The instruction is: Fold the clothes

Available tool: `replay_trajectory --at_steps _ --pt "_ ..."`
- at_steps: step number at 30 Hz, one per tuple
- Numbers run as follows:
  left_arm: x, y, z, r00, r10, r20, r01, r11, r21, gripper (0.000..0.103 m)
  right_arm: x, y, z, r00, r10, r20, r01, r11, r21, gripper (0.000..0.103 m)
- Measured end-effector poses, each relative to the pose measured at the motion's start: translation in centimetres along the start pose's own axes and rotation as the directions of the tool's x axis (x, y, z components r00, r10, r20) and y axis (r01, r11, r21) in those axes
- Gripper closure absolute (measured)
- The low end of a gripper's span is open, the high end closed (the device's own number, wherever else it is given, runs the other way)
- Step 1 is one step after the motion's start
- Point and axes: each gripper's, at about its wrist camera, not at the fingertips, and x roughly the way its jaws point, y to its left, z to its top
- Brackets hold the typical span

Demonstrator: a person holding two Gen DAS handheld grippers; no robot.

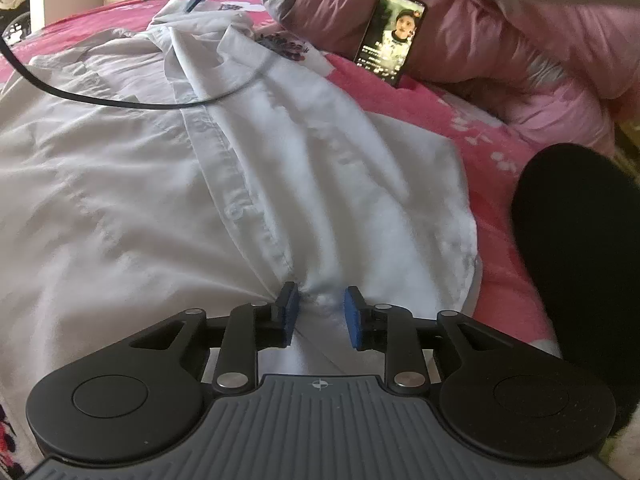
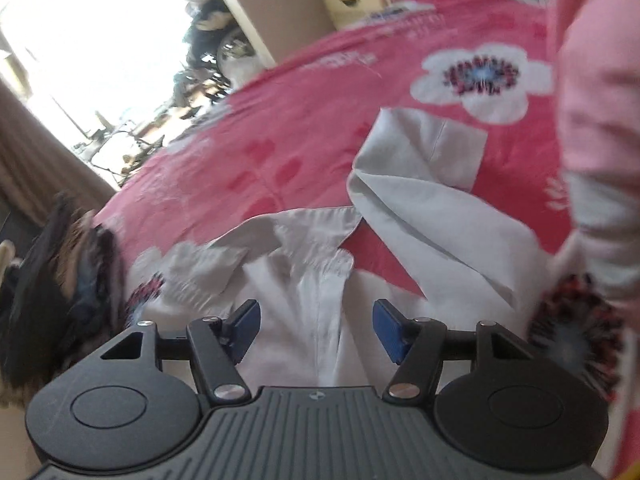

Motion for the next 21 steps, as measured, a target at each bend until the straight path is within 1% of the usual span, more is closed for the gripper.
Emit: replay_trajectory --at_steps 7,10,11,12,13,14,15,16,17,19,21 --pt "0.1 0.9 -0.5 0.997 -0.076 0.032 0.076 0.997 -0.005 0.073 6.7 -1.4 3.4 0.995 -0.071 -0.067 0.076 0.994 0.074 0.038" --pt "0.2 1.1 -0.7 0.995 -0.092 0.043 0.092 0.996 0.006 0.073 8.9 -1.8 4.2 0.993 -0.072 -0.089 0.082 0.991 0.107 0.038" --pt "0.2 1.1 -0.8 0.994 -0.098 0.047 0.098 0.995 0.007 0.072 9.4 -1.7 4.4 0.994 -0.069 -0.085 0.078 0.991 0.110 0.039" --pt "0.2 1.1 -0.9 0.993 -0.104 0.050 0.103 0.995 0.008 0.072 9.8 -1.7 4.6 0.995 -0.066 -0.081 0.074 0.991 0.108 0.043" --pt "0.2 1.2 -0.9 0.993 -0.110 0.054 0.109 0.994 0.009 0.072 10.0 -1.5 4.7 0.995 -0.061 -0.075 0.069 0.993 0.096 0.057" --pt "0.2 1.2 -0.9 0.992 -0.116 0.057 0.116 0.993 0.008 0.071 10.1 -1.3 4.9 0.996 -0.055 -0.069 0.061 0.994 0.086 0.076" --pt "0.2 1.3 -1.0 0.991 -0.123 0.059 0.123 0.992 0.007 0.071 10.0 -1.2 5.1 0.997 -0.047 -0.057 0.051 0.995 0.080 0.083" --pt "0.2 1.3 -1.0 0.990 -0.129 0.062 0.129 0.992 0.006 0.071 9.6 -1.2 5.3 0.999 -0.033 -0.033 0.036 0.996 0.080 0.097" --pt "0.2 1.4 -1.0 0.989 -0.136 0.065 0.136 0.991 0.004 0.071 9.3 -1.1 5.5 1.000 -0.019 -0.010 0.020 0.997 0.080 0.101" --pt "0.2 1.5 -1.1 0.986 -0.149 0.071 0.149 0.989 0.002 0.071 7.9 -0.9 5.9 0.998 0.009 0.056 -0.014 0.996 0.086 0.101" --pt "0.2 1.6 -1.1 0.984 -0.162 0.076 0.162 0.987 0.000 0.071 6.1 -0.4 6.2 0.991 0.052 0.121 -0.063 0.994 0.087 0.101"
